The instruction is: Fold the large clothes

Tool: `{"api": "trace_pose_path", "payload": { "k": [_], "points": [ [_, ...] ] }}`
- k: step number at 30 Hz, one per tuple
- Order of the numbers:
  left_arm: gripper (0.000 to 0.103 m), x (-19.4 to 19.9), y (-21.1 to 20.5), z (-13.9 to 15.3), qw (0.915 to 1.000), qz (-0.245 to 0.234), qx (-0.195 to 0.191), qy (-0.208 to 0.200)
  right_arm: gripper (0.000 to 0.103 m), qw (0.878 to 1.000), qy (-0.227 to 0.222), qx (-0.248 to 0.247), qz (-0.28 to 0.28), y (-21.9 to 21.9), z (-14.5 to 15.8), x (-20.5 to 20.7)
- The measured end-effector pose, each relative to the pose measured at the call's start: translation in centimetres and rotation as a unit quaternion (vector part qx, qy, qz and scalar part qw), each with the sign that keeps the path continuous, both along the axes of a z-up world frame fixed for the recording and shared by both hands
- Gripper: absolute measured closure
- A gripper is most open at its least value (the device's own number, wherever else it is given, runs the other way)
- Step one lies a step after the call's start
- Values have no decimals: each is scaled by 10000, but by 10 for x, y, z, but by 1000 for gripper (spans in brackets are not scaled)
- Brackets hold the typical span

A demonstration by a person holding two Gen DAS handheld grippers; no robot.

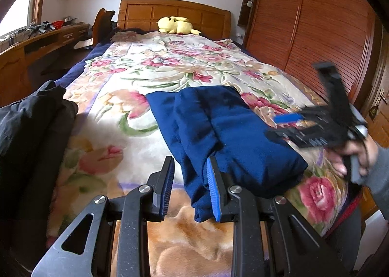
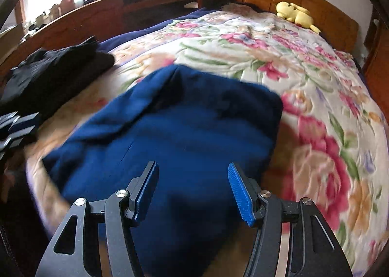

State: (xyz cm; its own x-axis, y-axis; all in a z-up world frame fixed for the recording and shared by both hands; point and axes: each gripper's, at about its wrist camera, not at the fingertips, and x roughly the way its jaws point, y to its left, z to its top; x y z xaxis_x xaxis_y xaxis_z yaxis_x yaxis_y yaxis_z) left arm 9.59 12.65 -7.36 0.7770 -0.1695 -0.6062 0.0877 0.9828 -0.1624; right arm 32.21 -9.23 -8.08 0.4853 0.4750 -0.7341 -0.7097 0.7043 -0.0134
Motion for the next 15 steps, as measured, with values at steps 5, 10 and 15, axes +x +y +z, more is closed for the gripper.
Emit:
{"api": "trace_pose_path", "payload": {
  "k": [5, 10, 15],
  "points": [
    [75, 5, -9, -3, 9999, -58, 68, 70, 42, 9999, 34, -66, 110, -20, 1, -35],
    [75, 8, -15, -4, 9998, -101, 106, 104, 42, 9997, 92, -242, -44, -36, -23, -47],
    [75, 10, -18, -7, 9997, -123, 144, 148, 42, 9997, 192, 10, -163, -49, -27, -51]
  ]
}}
